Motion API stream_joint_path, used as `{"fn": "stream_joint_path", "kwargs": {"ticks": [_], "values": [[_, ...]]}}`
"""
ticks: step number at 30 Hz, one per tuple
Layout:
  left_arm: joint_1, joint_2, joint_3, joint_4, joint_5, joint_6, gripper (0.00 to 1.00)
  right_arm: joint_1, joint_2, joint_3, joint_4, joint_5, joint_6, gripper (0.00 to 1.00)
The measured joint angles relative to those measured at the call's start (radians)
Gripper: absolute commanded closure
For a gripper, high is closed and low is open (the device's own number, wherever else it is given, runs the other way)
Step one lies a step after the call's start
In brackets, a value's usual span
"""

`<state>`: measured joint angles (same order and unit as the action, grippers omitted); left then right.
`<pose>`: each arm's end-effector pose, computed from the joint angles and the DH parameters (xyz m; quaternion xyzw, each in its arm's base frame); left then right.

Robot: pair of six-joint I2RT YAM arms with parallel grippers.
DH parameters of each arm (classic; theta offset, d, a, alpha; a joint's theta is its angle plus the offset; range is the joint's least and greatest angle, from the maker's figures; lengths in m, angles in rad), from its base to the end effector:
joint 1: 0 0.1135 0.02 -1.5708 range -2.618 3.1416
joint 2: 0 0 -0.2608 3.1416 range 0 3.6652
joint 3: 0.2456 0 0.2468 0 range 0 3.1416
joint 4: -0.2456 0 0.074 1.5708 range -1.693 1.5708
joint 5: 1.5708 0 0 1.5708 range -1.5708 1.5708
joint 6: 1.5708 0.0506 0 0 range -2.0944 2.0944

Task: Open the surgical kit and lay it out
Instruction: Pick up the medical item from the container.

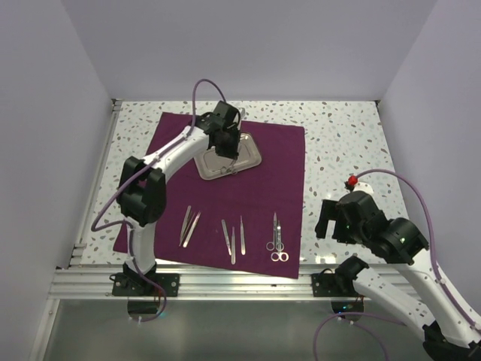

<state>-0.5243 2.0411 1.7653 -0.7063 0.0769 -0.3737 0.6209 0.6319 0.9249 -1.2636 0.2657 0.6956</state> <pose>0.3910 -0.2306 0.2350 0.0831 0.9527 -0.1590 0.2452 0.0816 0.0420 0.2928 0.0745 0.9448 0.0791 0.3092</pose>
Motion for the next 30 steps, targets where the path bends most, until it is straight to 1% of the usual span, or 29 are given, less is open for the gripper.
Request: {"fn": "stream_joint_path", "kwargs": {"ticks": [2,3,4,7,10,14,17,24,30], "values": [[-0.002,-0.042,-0.056,0.012,0.009,-0.001,1.00,0.000,-0.006,0.000,0.000,-0.003,0.000,0.02],[-0.003,-0.060,-0.085,0.013,0.007,-0.002,0.98,0.000,-0.011,0.000,0.000,-0.006,0.000,0.02],[-0.003,-0.065,-0.097,0.013,0.006,-0.004,0.85,0.000,-0.013,-0.002,0.001,-0.009,0.001,0.02],[-0.006,-0.059,-0.113,0.009,-0.023,-0.010,0.61,0.000,-0.024,-0.008,0.001,-0.023,0.002,0.02],[-0.014,-0.049,-0.113,0.010,-0.075,-0.026,0.53,0.000,-0.024,-0.011,0.001,-0.030,0.004,0.02],[-0.032,-0.008,-0.087,0.005,-0.145,-0.047,0.52,0.000,-0.024,-0.011,0.000,-0.033,0.004,0.02],[-0.041,0.040,-0.050,-0.006,-0.189,-0.071,0.53,0.000,-0.025,-0.011,-0.002,-0.033,0.004,0.02],[-0.048,0.143,0.070,-0.046,-0.262,-0.117,0.55,0.000,-0.026,-0.011,-0.011,-0.030,0.004,0.02],[-0.054,0.185,0.125,-0.100,-0.306,-0.160,0.58,0.000,-0.024,-0.011,-0.015,-0.021,0.004,0.02]]}}
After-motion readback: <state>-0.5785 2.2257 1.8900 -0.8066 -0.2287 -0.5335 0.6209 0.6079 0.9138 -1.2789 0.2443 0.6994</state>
